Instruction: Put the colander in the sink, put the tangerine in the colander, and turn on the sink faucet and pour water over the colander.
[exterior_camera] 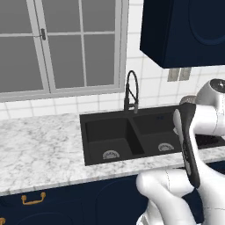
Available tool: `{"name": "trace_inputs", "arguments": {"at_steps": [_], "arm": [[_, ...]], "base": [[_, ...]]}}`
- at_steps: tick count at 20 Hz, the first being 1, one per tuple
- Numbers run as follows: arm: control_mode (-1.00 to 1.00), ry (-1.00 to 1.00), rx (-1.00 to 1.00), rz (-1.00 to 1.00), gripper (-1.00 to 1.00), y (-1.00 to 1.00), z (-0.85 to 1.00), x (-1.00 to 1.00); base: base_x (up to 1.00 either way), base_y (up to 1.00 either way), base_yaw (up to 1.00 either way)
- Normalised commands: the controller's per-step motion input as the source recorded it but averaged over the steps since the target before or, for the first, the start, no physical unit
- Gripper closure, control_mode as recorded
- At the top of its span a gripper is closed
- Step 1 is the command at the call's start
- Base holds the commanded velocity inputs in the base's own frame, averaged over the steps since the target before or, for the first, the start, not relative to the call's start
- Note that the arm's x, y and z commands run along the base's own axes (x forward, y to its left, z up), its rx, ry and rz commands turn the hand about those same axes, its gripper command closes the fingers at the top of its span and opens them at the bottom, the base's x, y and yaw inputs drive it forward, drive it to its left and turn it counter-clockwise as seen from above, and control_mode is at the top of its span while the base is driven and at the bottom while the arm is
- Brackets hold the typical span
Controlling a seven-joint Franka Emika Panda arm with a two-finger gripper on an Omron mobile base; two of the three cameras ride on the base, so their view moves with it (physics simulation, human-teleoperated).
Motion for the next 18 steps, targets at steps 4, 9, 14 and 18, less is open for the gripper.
{"name": "trace_inputs", "arguments": {"at_steps": [4, 9, 14, 18], "arm": [[-1.00, -0.03, -0.05, 0.00, 1.00, 1.00, 0.32, -0.52], [-1.00, -0.03, -0.07, 0.00, 1.00, 1.00, 0.27, -0.35], [-1.00, 0.00, -0.06, 0.00, 1.00, 1.00, 0.18, -0.02], [-1.00, 0.00, -0.06, 0.00, 1.00, 1.00, 0.06, 0.00]], "base": [[0.00, 0.00, 0.00], [0.00, 0.00, 0.00], [0.00, 0.00, 0.00], [0.00, 0.00, 0.00]]}}
